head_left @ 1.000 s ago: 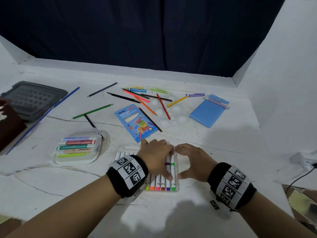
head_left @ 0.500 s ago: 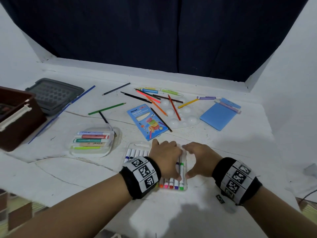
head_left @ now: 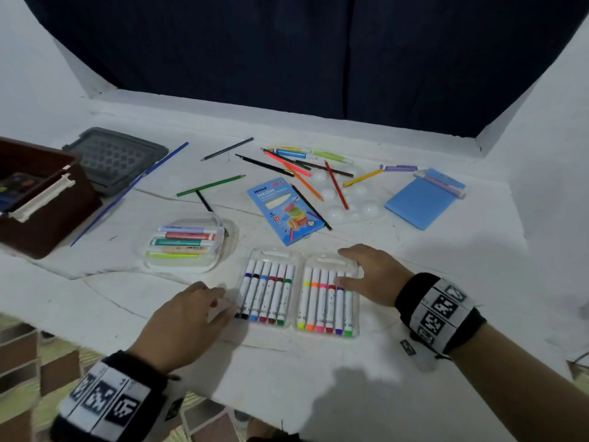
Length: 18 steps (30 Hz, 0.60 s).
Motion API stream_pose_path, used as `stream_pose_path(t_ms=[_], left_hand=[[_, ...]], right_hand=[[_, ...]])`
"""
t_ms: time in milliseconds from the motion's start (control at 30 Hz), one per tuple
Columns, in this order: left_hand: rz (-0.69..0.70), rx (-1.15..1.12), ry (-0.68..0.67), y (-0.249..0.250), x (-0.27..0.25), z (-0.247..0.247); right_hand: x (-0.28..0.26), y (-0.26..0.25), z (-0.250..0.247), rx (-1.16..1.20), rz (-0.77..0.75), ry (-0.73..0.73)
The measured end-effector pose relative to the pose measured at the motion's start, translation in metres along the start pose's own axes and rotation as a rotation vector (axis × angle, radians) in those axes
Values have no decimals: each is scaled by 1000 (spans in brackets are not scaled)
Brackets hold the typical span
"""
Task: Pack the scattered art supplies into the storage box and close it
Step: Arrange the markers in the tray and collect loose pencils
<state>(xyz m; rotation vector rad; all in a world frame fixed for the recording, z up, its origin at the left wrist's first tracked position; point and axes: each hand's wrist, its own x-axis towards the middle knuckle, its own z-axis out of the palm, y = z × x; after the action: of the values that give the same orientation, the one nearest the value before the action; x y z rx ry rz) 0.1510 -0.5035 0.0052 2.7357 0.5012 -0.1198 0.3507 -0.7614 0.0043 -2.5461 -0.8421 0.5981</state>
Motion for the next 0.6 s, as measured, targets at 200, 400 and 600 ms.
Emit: stream_pose_path(t_ms=[200, 400, 600], left_hand=[[-69, -266, 8, 0, 6, 17], [-29, -459, 30, 11, 13, 4], [300, -454, 264, 37, 39, -43]], right_hand=[[2, -1, 12, -151, 46, 9], [-16, -1, 11, -216, 92, 97], [-27, -3, 13, -96, 39, 51]])
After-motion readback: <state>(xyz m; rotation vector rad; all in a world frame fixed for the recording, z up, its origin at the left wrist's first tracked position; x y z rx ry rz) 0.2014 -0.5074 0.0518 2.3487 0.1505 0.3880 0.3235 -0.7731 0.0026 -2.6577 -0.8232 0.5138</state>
